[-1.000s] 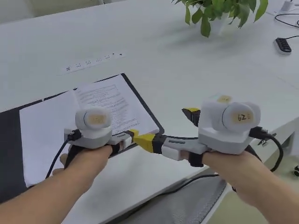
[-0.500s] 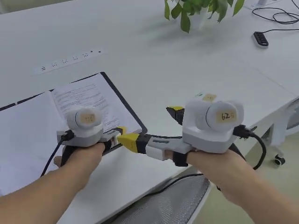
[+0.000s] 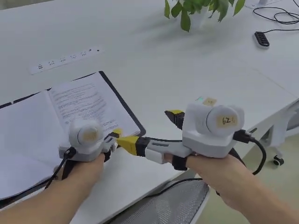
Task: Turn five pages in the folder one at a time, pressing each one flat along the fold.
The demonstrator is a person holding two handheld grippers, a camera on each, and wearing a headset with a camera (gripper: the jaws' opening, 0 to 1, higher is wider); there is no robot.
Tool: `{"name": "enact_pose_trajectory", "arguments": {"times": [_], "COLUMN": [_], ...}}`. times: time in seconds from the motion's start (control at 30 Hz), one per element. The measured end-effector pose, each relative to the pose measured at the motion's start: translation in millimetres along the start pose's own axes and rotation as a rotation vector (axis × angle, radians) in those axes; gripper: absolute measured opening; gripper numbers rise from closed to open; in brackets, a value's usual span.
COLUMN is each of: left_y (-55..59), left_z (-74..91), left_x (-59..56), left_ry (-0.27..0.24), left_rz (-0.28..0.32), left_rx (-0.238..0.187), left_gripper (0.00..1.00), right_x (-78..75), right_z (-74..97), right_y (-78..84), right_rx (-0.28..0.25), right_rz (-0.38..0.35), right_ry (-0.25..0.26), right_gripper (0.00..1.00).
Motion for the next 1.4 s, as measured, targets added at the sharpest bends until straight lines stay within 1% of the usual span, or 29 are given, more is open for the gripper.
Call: {"name": "enact_pose_trajectory", "arguments": {"times": [0.07,0.27,0.33,0.37,0.4,0.43,0.5,0.57,0.67,0.7,0.73,0.8,0.87,0.97,1.0,1.17,1.3,1.33,1.4], "left_y": [0.5,-0.5,-0.4,-1.0,-1.1,-0.7,-0.9,-1.0,-0.7,-1.2,-1.0,-0.8,-1.3,-1.5,-1.9,-1.7,-1.9,-2.2,-2.2], "left_z": [-0.3,0.0,-0.3,-0.1,-0.1,0.0,-0.1,0.1,-0.3,-1.7,-2.1,-1.5,-0.2,-0.5,-0.5,-0.4,0.3,0.6,0.8], "left_x": [1.2,-0.1,1.3,5.2,6.5,5.6,6.5,7.2,11.2,14.3,14.0,15.2,19.0,19.2,19.7,19.3,18.9,19.1,19.2], "left_ry": [0.003,-0.003,-0.015,-0.032,-0.027,-0.028,-0.03,-0.032,-0.043,-0.045,-0.042,-0.046,-0.056,-0.049,-0.051,-0.054,-0.059,-0.06,-0.061], "left_rz": [-0.008,0.001,0.012,0.02,0.022,0.01,0.018,0.02,0.036,0.037,0.04,0.048,0.066,0.061,0.072,0.082,0.09,0.094,0.096], "left_rx": [-0.012,-0.038,-0.04,-0.047,-0.045,-0.04,-0.038,-0.039,-0.032,-0.032,-0.03,-0.029,-0.03,-0.031,-0.031,-0.031,-0.031,-0.031,-0.032], "left_gripper": [0.47,0.46,0.42,0.39,0.36,0.36,0.35,0.31,0.25,0.23,0.23,0.21,0.13,0.12,0.12,0.11,0.1,0.1,0.1], "right_x": [-0.9,-4.8,-5.7,-5.7,-5.6,-5.3,-4.8,-4.8,-5.1,-5.1,-5.2,-6.3,-7.1,-10.4,-11.3,-17.0,-25.2,-28.1,-32.6], "right_z": [0.0,-0.3,-1.1,-2.0,-2.5,-2.7,-5.1,-7.8,-13.3,-15.0,-16.7,-22.6,-27.6,-39.7,-43.1,-67.9,-84.1,-88.5,-96.2], "right_y": [1.8,3.6,4.8,5.3,5.5,5.5,6.2,7.3,9.0,9.6,10.0,10.9,11.4,10.4,9.8,7.6,7.8,9.0,11.2], "right_rx": [0.007,0.015,0.022,0.025,0.027,0.027,0.031,0.037,0.05,0.055,0.058,0.069,0.078,0.086,0.086,0.099,0.114,0.128,0.141], "right_rz": [0.0,-0.007,-0.005,-0.006,-0.008,-0.009,-0.007,-0.006,-0.006,-0.003,0.001,0.004,0.008,0.019,0.019,0.005,-0.028,-0.045,-0.054], "right_ry": [-0.002,-0.004,-0.004,-0.007,-0.008,-0.009,-0.016,-0.022,-0.038,-0.043,-0.047,-0.058,-0.069,-0.086,-0.091,-0.132,-0.14,-0.137,-0.134], "right_gripper": [0.88,0.87,0.87,0.87,0.87,0.87,0.87,0.86,0.85,0.84,0.83,0.82,0.81,0.79,0.77,0.66,0.56,0.54,0.51]}}
Point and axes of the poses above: the centre of the closed fingertips' face, and the gripper's own axes: z roughly backward along the fingers, x roughly to its left, y roughly out of its underside, the point moved 4 cm from there along z, roughly backward along the fingers, and after that the axes turned 2 degrees about y, right-handed, at the moved point
